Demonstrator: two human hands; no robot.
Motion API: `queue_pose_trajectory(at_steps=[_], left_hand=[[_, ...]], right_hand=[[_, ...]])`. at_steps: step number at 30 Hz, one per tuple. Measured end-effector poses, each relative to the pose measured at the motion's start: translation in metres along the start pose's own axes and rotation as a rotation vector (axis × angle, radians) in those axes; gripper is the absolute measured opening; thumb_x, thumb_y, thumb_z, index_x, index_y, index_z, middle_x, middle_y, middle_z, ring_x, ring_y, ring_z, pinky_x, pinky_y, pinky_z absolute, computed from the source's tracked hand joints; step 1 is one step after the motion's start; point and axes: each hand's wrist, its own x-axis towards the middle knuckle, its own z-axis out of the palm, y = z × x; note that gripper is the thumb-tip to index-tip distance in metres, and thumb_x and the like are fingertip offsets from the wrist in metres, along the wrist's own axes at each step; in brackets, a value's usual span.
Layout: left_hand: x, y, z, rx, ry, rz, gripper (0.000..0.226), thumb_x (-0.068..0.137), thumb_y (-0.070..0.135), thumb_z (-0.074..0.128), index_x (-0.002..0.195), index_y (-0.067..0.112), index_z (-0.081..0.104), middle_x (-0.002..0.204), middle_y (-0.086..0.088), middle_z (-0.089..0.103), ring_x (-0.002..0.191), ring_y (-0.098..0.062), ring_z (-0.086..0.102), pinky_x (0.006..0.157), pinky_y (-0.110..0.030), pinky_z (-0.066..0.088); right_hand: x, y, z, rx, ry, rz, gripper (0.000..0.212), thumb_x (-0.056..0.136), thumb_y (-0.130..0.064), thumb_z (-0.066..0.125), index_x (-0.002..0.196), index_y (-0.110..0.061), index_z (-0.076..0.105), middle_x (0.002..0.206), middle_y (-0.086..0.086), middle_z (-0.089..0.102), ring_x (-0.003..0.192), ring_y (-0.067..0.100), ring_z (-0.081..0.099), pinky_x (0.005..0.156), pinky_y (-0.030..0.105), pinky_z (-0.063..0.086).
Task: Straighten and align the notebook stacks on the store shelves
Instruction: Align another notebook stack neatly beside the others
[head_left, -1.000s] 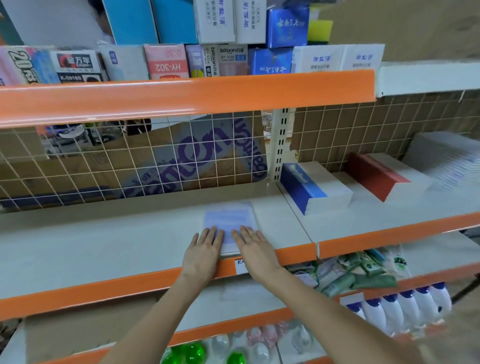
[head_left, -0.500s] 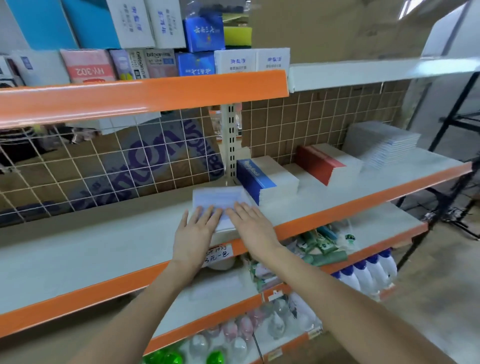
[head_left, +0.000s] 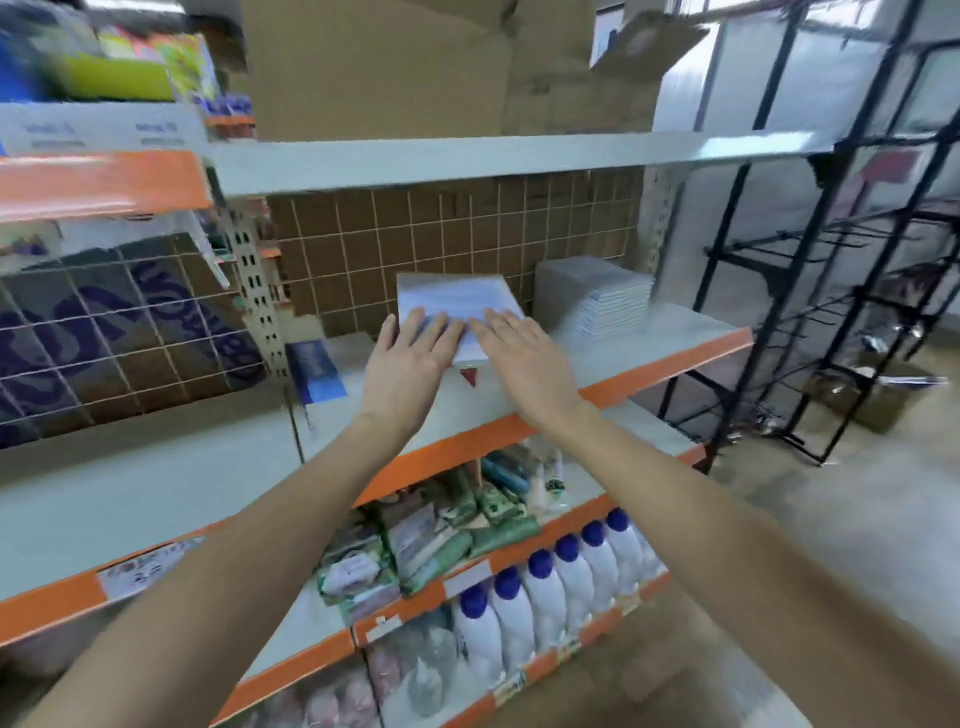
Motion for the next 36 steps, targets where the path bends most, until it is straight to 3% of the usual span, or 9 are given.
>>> queue_pose_trajectory(at_steps=[8,13,19,21,23,28,30,32,36], left_hand=[[0.09,0.096,0.038,0.018,-0.08,0.044,0.049,0.102,0.011,0.025,0.15,0.015,0.017,0.155,-0.005,0.024,0.144,-0.026,0.013,0.114,-0.046,0.003],[0.129,0.114,0.062,0.073,0.082,0.115,0.043,0.083,0.0,0.054,0.125,0.008,0.06,0.124,-0.006,0.063,0.116,-0.029,0.058,0.096,-0.047,0.045],[0.201,0.12,0.109,0.09,0.107,0.085,0.047,0.068,-0.002,0.057,0.114,0.003,0.067,0.112,-0.012,0.068,0.1,-0.032,0.066,0.084,-0.053,0.05],[0.229,0.126,0.124,0.072,0.097,0.075,0.045,0.067,-0.001,0.06,0.111,0.006,0.069,0.11,-0.009,0.069,0.098,-0.028,0.067,0.081,-0.047,0.053],[0.257,0.132,0.139,0.055,0.082,0.056,0.04,0.072,0.003,0.065,0.111,0.011,0.069,0.113,-0.006,0.069,0.102,-0.025,0.066,0.082,-0.039,0.054],[0.312,0.156,0.168,0.033,0.044,-0.019,0.035,0.075,0.005,0.049,0.101,0.012,0.073,0.104,-0.008,0.071,0.093,-0.029,0.069,0.077,-0.037,0.056],[0.321,0.165,0.181,0.035,0.035,-0.052,0.036,0.074,0.0,0.061,0.107,0.011,0.07,0.108,-0.01,0.07,0.098,-0.03,0.067,0.087,-0.041,0.052],[0.327,0.172,0.19,0.006,-0.016,-0.082,0.041,0.072,-0.005,0.067,0.111,0.008,0.068,0.114,-0.014,0.067,0.102,-0.034,0.065,0.093,-0.046,0.048],[0.333,0.184,0.202,0.039,-0.041,-0.099,0.044,0.053,-0.01,0.078,0.094,0.005,0.073,0.1,-0.017,0.071,0.088,-0.035,0.069,0.08,-0.052,0.052]], right_hand=[[-0.014,0.13,0.014,-0.019,-0.065,0.068,0.056,0.099,-0.004,0.028,0.152,-0.016,0.012,0.158,0.008,0.016,0.146,0.024,0.012,0.114,0.033,0.002],[0.013,0.183,0.042,-0.027,-0.099,0.029,0.061,0.097,0.0,0.032,0.152,-0.015,0.009,0.159,0.007,0.011,0.146,0.023,0.009,0.116,0.034,-0.001],[0.073,0.243,0.084,-0.063,-0.099,-0.008,0.056,0.099,-0.003,0.03,0.151,-0.015,0.014,0.158,0.007,0.018,0.146,0.023,0.013,0.116,0.034,0.0],[0.092,0.266,0.09,-0.107,-0.067,-0.032,0.05,0.097,-0.007,0.032,0.147,-0.013,0.03,0.151,0.009,0.034,0.14,0.023,0.029,0.115,0.034,0.011],[0.11,0.289,0.093,-0.16,0.005,-0.038,0.045,0.088,-0.009,0.038,0.128,-0.012,0.057,0.127,0.009,0.06,0.12,0.023,0.055,0.103,0.031,0.038],[0.137,0.349,0.108,-0.18,0.087,-0.13,0.047,0.072,-0.006,0.034,0.098,-0.006,0.074,0.095,0.013,0.072,0.087,0.028,0.071,0.073,0.035,0.057],[0.14,0.365,0.118,-0.159,0.004,-0.137,0.057,0.077,-0.008,0.023,0.115,-0.002,0.066,0.113,0.018,0.066,0.104,0.031,0.065,0.092,0.038,0.049],[0.142,0.38,0.134,-0.136,-0.135,-0.141,0.061,0.087,-0.009,0.012,0.141,-0.006,0.039,0.142,0.016,0.044,0.131,0.03,0.042,0.111,0.039,0.021],[0.144,0.397,0.16,-0.071,-0.145,-0.167,0.054,0.092,-0.006,0.024,0.146,-0.011,0.027,0.145,0.009,0.038,0.134,0.023,0.035,0.106,0.033,0.018]])
